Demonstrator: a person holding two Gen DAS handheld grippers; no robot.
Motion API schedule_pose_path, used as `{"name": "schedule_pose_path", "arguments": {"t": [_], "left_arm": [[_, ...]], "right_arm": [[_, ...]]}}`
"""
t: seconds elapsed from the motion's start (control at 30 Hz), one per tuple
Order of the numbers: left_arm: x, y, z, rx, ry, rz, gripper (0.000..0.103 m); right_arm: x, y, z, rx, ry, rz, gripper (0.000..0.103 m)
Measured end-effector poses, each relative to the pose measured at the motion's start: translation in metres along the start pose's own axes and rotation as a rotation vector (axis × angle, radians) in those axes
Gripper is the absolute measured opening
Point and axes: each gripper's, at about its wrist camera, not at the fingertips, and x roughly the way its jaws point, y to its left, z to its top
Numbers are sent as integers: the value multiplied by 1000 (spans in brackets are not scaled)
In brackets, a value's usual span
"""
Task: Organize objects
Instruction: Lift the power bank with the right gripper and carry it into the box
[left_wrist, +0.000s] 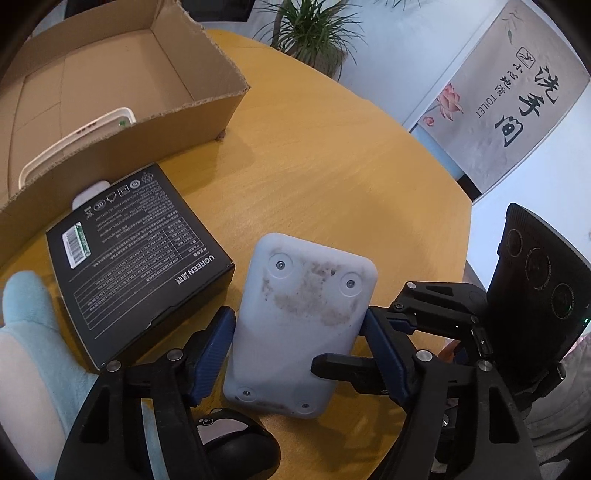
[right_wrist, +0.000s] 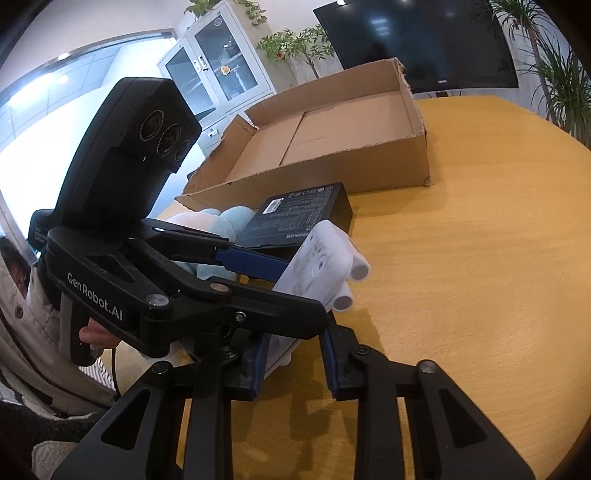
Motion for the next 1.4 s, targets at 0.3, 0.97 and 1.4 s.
{"name": "schedule_pose_path", "arguments": {"t": [0.3,0.97,1.4], "left_arm": [[-13,-6,6,8,-33,1,72],[-67,-5,14,17,-152,25,71],[-117,12,33,-6,-268,99,69]], "right_arm": [[-5,8,10,-31,10,-36,23],[-13,36,45,-146,-23,-53,23],[1,55,92,-259,-47,-5,22]]}}
